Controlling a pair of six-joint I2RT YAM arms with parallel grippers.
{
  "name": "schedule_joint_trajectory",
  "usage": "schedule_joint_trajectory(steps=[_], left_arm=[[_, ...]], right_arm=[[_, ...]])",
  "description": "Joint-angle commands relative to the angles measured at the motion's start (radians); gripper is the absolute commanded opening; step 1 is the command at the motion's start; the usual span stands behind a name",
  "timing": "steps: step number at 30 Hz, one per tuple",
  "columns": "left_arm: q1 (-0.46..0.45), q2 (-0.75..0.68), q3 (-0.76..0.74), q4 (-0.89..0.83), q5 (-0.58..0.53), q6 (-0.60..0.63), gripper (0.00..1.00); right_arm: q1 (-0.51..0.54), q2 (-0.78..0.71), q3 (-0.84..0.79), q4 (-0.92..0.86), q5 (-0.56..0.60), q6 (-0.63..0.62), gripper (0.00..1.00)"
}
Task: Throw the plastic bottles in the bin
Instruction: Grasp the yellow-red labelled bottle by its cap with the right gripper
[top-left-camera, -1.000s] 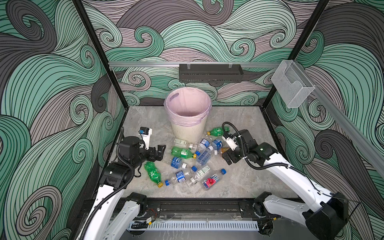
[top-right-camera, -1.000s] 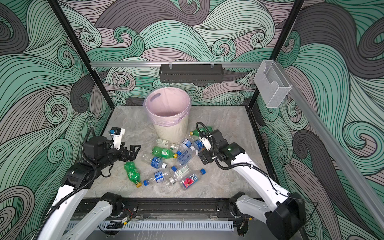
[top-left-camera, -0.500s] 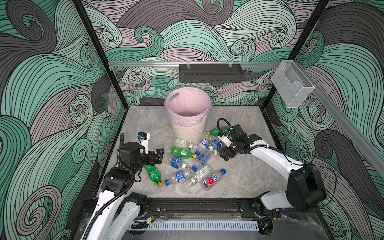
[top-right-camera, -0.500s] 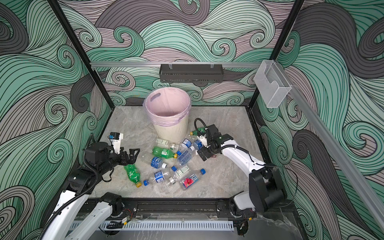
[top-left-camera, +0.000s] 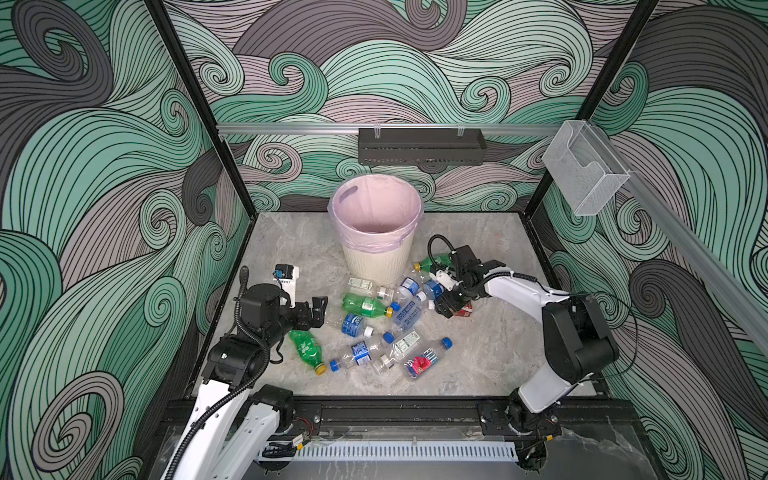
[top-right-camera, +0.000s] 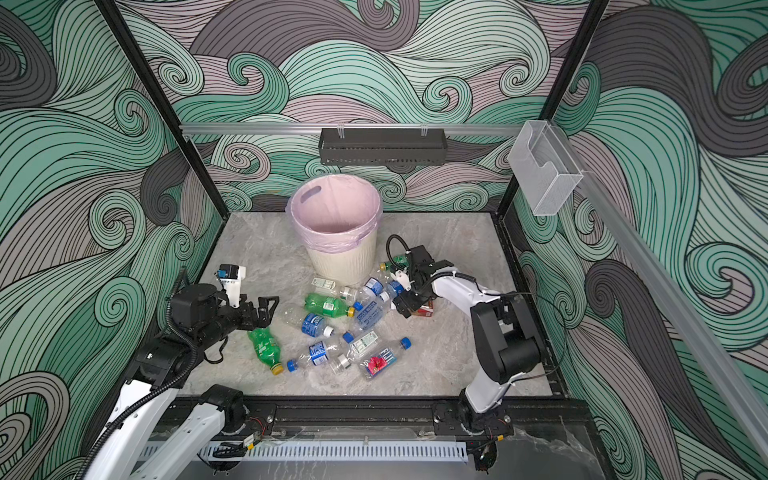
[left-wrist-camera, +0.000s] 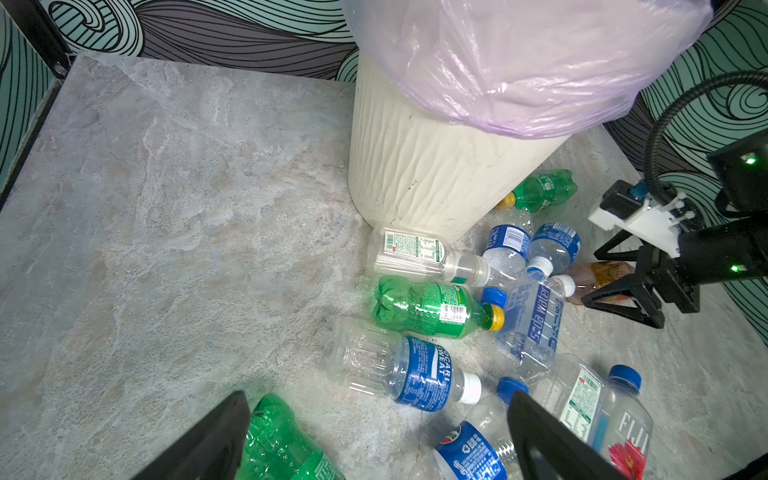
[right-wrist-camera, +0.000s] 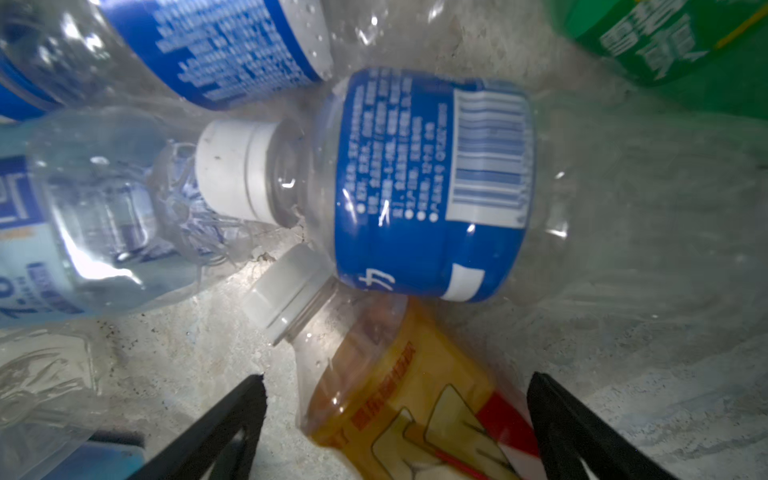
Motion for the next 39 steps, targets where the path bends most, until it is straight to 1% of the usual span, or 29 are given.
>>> schedule_joint_trajectory(steps=[1,2,9,15,17,22,26,27,30,33,39], left_arm=[[0.005,0.004,0.004,0.008,-0.005,-0.012,0.99],[0.005,0.006,0.004,0.008,-0.003,-0.012,0.99],[0.006,0.023,0.004,0.021,0.001,-0.014,0.99],[0.005,0.009,-0.008,0.033,0.027,-0.029,0.99],[0.005,0.006,-0.011,0.034,0.027,-0.032,0.99],[0.005,0.009,-0.008,0.035,0.024,-0.029,0.99],[0.005,0.006,-0.009,0.032,0.020,-0.030,0.99],[0.005,0.005,-0.010,0.034,0.020,-0.031,0.99],[0.005,0.007,-0.011,0.036,0.018,-0.033,0.99],[0.005,0.009,-0.011,0.036,0.017,-0.033,0.99],[0.005,0.007,-0.014,0.034,0.007,-0.037,0.99]], right_arm=[[0.000,0.006,0.006,-0.046,-0.048,-0.023,0.95],[0.001,0.002,0.002,-0.056,-0.060,-0.028,0.95],[0.017,-0.040,-0.022,-0.075,-0.005,0.021,0.90],[0.062,-0.043,-0.051,-0.082,0.055,0.054,0.90],[0.071,-0.030,-0.051,-0.083,0.066,0.065,0.87],[0.075,0.003,-0.035,-0.083,0.093,0.118,0.75],[0.075,-0.011,-0.031,-0.087,0.106,0.154,0.67],[0.075,-0.018,-0.031,-0.085,0.106,0.158,0.63],[0.075,-0.042,-0.034,-0.083,0.111,0.182,0.55],[0.074,-0.079,-0.045,-0.081,0.114,0.209,0.50],[0.074,-0.192,-0.074,-0.065,0.071,0.248,0.47]])
